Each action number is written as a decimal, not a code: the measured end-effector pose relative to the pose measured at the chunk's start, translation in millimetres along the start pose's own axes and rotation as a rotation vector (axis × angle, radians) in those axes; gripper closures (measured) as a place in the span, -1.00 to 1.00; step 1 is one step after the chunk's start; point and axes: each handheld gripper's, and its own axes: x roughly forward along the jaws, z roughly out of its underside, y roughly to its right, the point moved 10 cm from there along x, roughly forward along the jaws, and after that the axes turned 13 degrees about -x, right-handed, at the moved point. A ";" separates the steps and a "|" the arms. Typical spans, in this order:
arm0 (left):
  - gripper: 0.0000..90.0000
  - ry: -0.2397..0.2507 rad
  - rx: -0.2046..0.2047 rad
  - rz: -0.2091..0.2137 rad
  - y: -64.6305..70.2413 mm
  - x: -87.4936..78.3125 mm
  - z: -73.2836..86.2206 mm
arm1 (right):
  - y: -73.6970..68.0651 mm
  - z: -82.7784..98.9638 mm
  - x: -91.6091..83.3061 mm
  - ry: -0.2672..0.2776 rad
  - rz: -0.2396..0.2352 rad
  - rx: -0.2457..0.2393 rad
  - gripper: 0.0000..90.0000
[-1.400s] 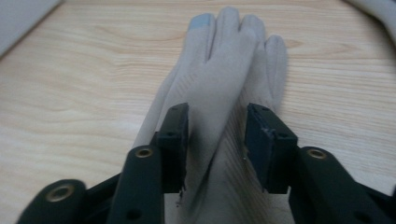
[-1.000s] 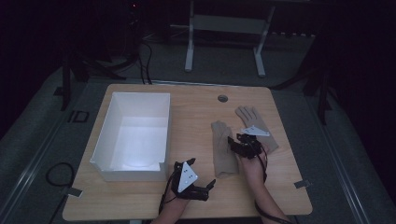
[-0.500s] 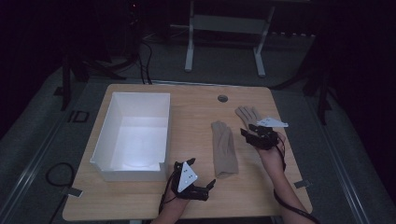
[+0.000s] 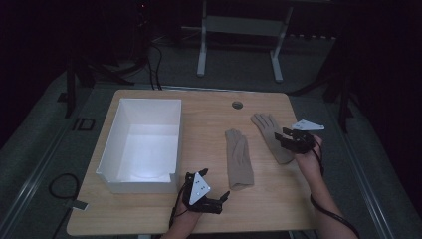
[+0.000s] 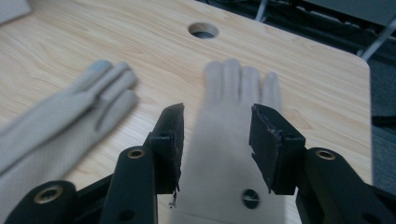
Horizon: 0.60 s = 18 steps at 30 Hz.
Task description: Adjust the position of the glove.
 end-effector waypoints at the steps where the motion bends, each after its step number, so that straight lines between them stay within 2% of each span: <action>1: -1.00 0.000 0.000 -0.001 -0.1 0.0 0.0 | 4.1 1.7 1.0 0.003 0.006 0.005 0.22; 7: -1.00 -0.001 0.003 -0.001 0.2 0.0 0.1 | 22.6 17.2 17.2 -0.035 -0.006 0.051 0.22; 9: -1.00 0.001 -0.001 0.000 0.1 0.0 -0.1 | 25.5 21.0 23.8 -0.040 -0.027 0.076 0.23; 10: -1.00 0.001 -0.002 0.000 -0.1 0.0 -0.1 | 26.8 22.9 27.5 -0.046 -0.029 0.074 0.22; 18: -1.00 0.002 -0.002 0.000 -0.2 -0.1 -0.2 | 24.4 30.0 52.4 -0.086 -0.066 0.083 0.20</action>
